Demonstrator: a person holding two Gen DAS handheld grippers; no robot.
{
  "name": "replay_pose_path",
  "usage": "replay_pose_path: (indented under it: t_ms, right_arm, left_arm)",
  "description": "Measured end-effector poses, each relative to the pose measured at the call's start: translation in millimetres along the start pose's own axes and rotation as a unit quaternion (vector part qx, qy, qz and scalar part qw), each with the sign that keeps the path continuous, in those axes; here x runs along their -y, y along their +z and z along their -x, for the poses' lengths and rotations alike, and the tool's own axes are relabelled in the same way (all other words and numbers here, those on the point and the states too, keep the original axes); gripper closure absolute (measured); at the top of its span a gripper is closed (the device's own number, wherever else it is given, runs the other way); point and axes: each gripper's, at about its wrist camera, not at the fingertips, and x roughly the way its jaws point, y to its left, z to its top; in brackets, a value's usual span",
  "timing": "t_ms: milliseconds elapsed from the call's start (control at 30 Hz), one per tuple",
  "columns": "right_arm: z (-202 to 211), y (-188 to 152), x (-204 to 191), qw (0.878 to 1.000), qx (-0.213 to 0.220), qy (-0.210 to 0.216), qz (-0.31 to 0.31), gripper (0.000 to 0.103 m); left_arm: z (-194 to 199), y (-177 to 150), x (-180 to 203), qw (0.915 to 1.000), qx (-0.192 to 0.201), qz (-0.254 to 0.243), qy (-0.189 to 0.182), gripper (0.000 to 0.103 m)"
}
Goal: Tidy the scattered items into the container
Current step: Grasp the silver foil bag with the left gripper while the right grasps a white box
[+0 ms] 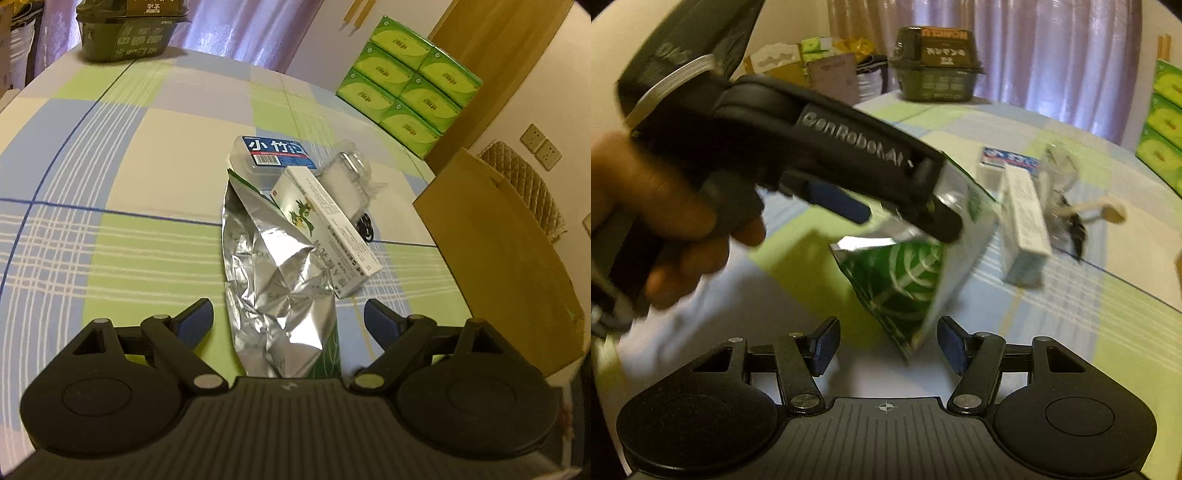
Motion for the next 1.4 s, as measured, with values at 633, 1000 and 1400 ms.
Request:
replay_pose_path:
  t_ms: [633, 1000, 1400]
  right_arm:
    - [-0.2, 28.4, 65.4, 0.996, 0.034, -0.076, -0.043, 0.038]
    - [-38.4, 49.8, 77.8, 0.995, -0.001, -0.067, -0.068, 0.075]
    - [72.3, -42.8, 36.7, 0.990, -0.056, -0.073, -0.106, 0.075]
  left_arm:
    - [-39.2, 30.3, 1.1, 0.9937, -0.091, -0.061, 0.023, 0.042]
    - [-21.2, 27.0, -14.8, 0.9928, -0.092, -0.071, 0.027, 0.043]
    - [11.5, -21.6, 20.1, 0.9867, -0.116, -0.113, 0.006, 0.044]
